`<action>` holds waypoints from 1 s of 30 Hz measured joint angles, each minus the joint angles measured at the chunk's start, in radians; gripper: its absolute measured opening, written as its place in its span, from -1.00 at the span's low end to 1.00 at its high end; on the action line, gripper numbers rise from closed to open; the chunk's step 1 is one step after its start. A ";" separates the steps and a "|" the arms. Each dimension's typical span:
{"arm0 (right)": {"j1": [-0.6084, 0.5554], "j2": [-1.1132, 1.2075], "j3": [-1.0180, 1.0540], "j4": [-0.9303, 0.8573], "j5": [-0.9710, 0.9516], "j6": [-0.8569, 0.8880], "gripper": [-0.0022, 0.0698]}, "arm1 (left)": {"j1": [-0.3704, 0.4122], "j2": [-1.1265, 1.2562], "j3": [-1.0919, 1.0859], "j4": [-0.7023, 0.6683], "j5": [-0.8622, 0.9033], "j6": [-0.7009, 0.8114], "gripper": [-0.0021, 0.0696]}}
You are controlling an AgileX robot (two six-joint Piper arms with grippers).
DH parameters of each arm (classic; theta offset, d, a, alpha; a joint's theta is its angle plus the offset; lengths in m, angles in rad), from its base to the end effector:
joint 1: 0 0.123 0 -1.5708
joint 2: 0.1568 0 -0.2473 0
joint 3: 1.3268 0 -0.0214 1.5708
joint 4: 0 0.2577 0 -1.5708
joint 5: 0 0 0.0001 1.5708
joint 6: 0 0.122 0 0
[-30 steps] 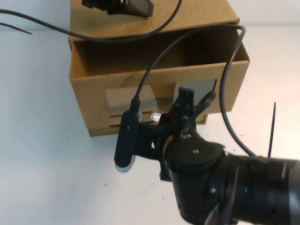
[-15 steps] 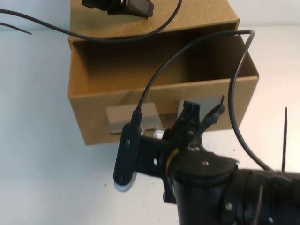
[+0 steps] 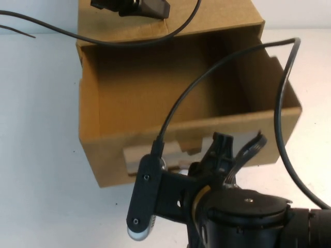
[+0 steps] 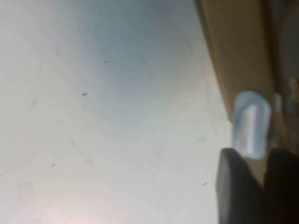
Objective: Open the shoe box
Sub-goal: 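Pull the top drawer of the cardboard box fully open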
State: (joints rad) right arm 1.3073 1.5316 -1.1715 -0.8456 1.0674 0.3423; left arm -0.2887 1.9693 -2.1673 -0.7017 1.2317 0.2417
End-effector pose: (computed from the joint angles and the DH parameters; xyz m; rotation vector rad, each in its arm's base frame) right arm 0.1607 0.2885 0.2356 -1.4450 1.8919 -0.4682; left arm 0.3961 -0.1951 0.3532 0.6040 2.3187 -0.9390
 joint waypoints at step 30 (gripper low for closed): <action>-0.157 -0.327 -0.231 0.090 0.164 0.060 -0.97 | 0.000 -0.255 -0.135 0.235 0.035 0.029 -0.96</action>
State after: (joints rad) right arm 1.1505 1.2043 -1.4020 -0.7552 1.2311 0.4024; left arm -0.2887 1.7143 -2.3026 -0.4662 1.2669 0.2709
